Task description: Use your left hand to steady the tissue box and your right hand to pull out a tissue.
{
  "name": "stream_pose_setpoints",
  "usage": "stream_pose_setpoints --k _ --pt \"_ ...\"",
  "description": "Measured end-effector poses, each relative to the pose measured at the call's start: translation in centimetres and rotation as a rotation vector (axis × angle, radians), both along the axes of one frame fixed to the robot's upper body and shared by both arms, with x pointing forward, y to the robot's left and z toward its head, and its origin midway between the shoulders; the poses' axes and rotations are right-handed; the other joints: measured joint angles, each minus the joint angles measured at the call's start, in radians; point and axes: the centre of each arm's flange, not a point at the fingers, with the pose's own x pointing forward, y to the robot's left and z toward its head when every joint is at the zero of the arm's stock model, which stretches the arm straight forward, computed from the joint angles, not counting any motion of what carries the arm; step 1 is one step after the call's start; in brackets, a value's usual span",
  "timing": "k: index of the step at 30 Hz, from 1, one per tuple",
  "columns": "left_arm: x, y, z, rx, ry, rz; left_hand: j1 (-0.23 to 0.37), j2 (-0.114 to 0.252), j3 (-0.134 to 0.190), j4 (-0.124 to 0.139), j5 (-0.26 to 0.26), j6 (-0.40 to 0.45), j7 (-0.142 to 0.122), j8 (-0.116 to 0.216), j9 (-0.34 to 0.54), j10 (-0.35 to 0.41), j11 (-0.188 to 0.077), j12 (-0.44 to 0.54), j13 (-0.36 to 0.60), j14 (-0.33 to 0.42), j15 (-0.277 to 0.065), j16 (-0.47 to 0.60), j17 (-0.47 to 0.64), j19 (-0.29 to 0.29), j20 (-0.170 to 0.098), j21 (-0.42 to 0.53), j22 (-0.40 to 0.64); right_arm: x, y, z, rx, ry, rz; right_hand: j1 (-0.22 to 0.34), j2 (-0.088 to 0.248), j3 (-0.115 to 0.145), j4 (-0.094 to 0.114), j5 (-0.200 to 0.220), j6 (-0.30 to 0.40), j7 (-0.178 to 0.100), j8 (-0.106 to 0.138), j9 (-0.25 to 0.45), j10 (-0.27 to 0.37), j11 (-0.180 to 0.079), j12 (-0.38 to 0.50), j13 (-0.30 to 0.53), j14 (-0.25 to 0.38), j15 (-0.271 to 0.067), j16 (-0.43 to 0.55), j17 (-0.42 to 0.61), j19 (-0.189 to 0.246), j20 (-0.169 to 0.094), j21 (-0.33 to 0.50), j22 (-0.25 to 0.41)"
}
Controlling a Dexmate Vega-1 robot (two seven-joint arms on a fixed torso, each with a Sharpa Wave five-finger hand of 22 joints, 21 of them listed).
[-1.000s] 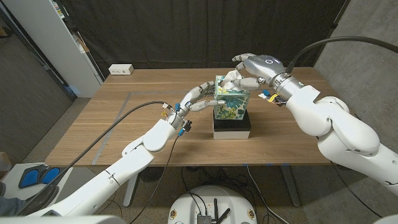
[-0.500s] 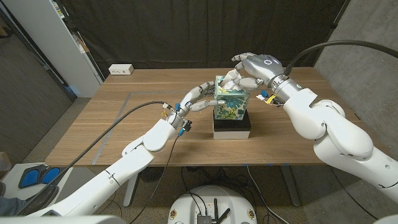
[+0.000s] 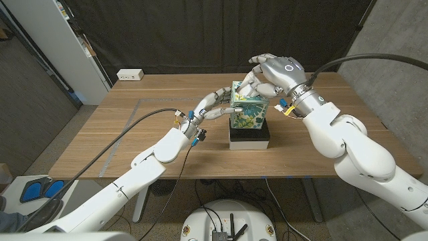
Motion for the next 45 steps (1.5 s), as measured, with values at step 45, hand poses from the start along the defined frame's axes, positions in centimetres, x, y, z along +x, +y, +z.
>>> stream_pose_setpoints --k 45 --pt "0.0 0.4 -0.3 -0.003 0.001 -0.011 0.007 -0.002 0.0 -0.003 -0.001 0.006 -0.001 -0.007 0.005 0.009 -0.002 -0.005 0.004 0.005 -0.001 -0.007 0.0 0.0 0.0 -0.002 0.0 -1.4 0.1 -0.8 0.186 -0.314 0.024 0.03 0.009 -0.043 0.015 -0.067 0.0 -0.011 -0.005 -0.016 0.055 -0.017 0.007 0.009 0.062 -0.002 0.06 0.039 0.064 -0.007 0.019 0.001"
